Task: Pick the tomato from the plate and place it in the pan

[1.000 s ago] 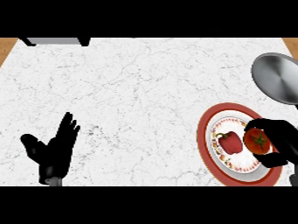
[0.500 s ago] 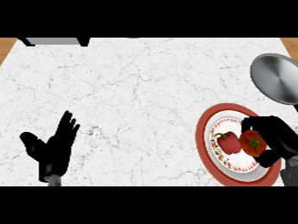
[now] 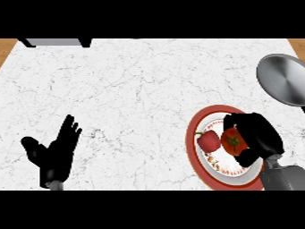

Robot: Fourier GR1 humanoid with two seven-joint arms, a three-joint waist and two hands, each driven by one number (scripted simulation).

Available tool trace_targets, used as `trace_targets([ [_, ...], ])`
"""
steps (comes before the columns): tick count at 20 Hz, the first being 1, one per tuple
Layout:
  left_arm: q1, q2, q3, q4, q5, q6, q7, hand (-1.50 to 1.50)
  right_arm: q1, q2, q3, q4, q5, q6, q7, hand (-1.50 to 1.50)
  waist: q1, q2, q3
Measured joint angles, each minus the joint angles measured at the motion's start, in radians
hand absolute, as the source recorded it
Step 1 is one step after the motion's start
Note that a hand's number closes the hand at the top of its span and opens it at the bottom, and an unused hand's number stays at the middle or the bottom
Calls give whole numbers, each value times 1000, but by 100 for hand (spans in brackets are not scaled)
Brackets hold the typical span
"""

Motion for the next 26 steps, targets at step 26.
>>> trace_targets([
  [26, 11, -12, 10, -19, -21, -23, 17, 0, -322, -69, -446, 77, -234, -156, 62, 150, 16, 8, 4],
])
